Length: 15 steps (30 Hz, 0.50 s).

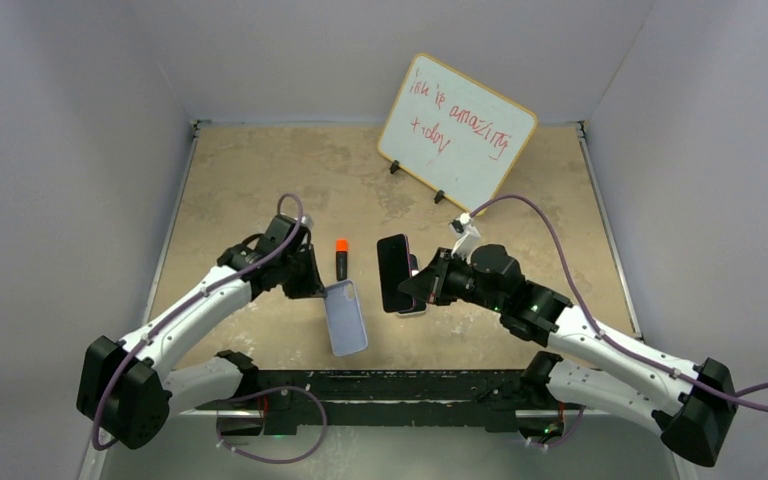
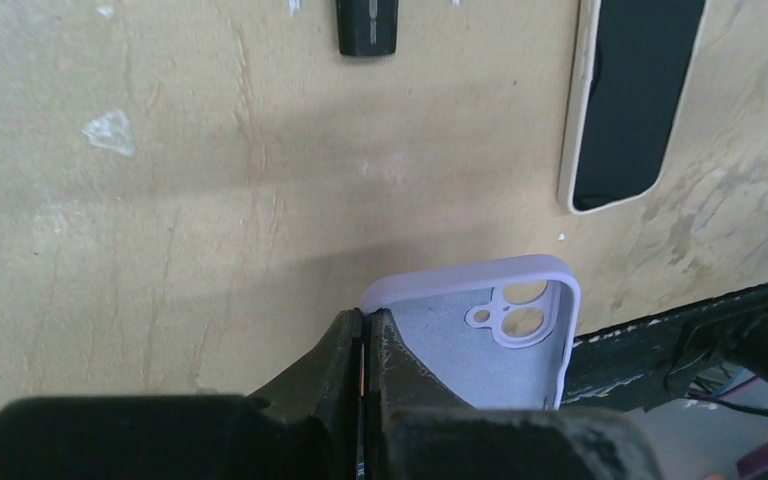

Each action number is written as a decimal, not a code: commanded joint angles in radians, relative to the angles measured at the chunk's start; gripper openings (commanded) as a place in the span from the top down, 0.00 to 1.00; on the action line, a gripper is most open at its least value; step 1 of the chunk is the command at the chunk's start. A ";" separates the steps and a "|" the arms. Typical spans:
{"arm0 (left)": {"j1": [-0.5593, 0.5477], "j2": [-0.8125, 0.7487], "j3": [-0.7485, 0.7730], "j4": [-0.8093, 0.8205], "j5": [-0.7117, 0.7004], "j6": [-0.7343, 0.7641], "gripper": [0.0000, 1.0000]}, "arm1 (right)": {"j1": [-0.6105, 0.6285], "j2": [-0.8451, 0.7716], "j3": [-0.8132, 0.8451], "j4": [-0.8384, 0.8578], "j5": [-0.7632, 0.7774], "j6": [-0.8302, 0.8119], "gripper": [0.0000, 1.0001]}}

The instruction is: Put the phone into the phone case

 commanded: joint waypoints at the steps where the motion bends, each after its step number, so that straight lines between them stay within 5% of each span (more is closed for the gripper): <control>1: -0.056 0.041 -0.033 0.042 -0.052 -0.062 1.00 | 0.004 0.016 -0.019 0.161 -0.064 0.046 1.00; 15: -0.122 0.155 -0.102 0.229 -0.061 -0.181 1.00 | 0.043 0.093 -0.115 0.232 -0.076 0.110 1.00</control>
